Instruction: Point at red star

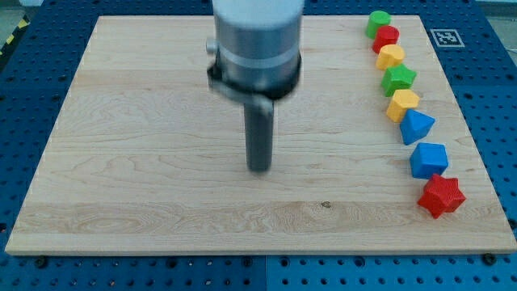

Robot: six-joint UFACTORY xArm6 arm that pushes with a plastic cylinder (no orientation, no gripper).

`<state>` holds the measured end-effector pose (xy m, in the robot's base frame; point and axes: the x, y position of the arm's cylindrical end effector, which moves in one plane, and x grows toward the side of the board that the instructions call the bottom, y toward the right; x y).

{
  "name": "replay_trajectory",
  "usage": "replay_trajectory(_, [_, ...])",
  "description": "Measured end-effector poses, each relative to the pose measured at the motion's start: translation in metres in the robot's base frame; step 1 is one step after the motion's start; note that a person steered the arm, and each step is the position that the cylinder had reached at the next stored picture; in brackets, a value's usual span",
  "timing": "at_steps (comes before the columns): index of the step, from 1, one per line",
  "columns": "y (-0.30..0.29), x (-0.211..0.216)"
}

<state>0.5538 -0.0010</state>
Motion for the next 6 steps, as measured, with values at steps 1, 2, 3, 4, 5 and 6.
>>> replay_trajectory(1, [0.013,0.064])
replay_trajectory(2, [0.014,0.065])
replay_trajectory(3, [0.042,0.065])
replay_trajectory(4, [0.090,0.065])
replay_trajectory(5, [0.092,0.065])
replay_trajectory(6, [0.120,0.064])
